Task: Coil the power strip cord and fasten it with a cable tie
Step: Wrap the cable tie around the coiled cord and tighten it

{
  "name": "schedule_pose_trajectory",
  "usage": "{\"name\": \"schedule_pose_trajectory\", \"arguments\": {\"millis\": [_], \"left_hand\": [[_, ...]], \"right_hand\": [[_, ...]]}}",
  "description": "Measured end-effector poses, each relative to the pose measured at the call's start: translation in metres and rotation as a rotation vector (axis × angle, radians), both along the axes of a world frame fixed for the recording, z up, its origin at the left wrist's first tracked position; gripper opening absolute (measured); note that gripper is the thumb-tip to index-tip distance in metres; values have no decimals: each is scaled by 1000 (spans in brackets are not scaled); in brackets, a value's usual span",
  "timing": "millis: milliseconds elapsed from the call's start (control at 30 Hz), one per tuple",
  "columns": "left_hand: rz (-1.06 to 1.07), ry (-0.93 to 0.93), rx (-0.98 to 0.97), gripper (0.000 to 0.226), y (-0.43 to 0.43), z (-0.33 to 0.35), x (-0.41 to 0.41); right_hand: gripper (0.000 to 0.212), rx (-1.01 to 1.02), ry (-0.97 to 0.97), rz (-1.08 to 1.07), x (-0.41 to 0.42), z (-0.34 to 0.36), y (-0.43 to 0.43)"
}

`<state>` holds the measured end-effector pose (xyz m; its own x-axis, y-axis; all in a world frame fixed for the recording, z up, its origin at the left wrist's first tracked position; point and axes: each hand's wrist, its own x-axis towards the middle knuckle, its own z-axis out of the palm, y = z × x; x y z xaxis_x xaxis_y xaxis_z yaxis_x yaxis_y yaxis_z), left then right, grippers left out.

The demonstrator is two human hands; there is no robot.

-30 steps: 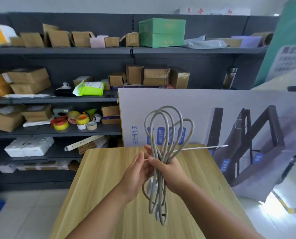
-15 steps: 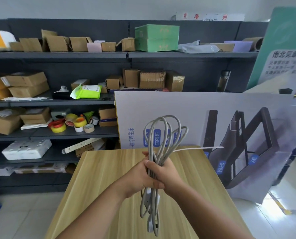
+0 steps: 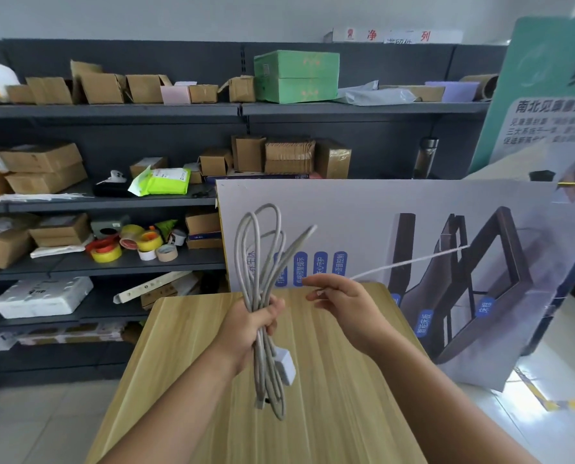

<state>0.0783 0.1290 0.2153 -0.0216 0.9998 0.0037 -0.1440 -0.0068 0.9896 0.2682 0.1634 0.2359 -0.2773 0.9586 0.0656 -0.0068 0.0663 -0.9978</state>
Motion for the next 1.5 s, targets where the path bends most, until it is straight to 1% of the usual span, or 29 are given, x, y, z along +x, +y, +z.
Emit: {"name": "schedule_pose_trajectory", "arguments": {"millis": [33,100,200,267,367,433,467,567,633,733,800,867,1067,1167,1333,1400,1500], "left_hand": [[-25,-16,2,26,0,2,0],[-61,-32,1,27,-1,3,3],[-65,-31,-2,22,-1,2,9],[-47,-11,5,21,0,1,12],[-20,16,10,22,1,-1,14],[11,27,8,22,2,-1,16],[32,30,8,23,2,-1,18],[79,25,17,18,4,2,21],[82,17,35,11,4,4,22],[116,22,45,9,5,5,23],[182,41,41,15,8,5,23],[220,67,42,16,11,6,20],[183,110,58,9,11,7,18],[155,58,48,6,9,7,19],[188,48,47,10,10,6,22],[189,51,63,13,11,9,23],[201,58,75,21,17,12,18]], "right_hand": [[46,16,39,-51,-3,2,-1],[49,42,59,-95,-9,2,-3],[41,82,-9,-153,-16,2,-6],[39,106,-20,-212,-18,2,-5],[37,50,102,-254,-18,3,-4],[30,15,165,-268,-18,2,-5],[26,19,160,-277,-19,0,-6],[15,50,98,-266,-25,-5,-9],[13,38,131,-241,-30,-7,-11],[13,27,205,-222,-35,-6,-15],[15,38,200,-227,-37,-6,-16],[18,49,169,-230,-37,-7,-15],[20,62,207,-215,-38,-2,-13],[19,76,152,-198,-42,-2,-13],[19,118,102,-227,-44,-9,-14],[21,125,128,-235,-44,-13,-14],[18,170,159,-296,-37,-24,-16]]}}
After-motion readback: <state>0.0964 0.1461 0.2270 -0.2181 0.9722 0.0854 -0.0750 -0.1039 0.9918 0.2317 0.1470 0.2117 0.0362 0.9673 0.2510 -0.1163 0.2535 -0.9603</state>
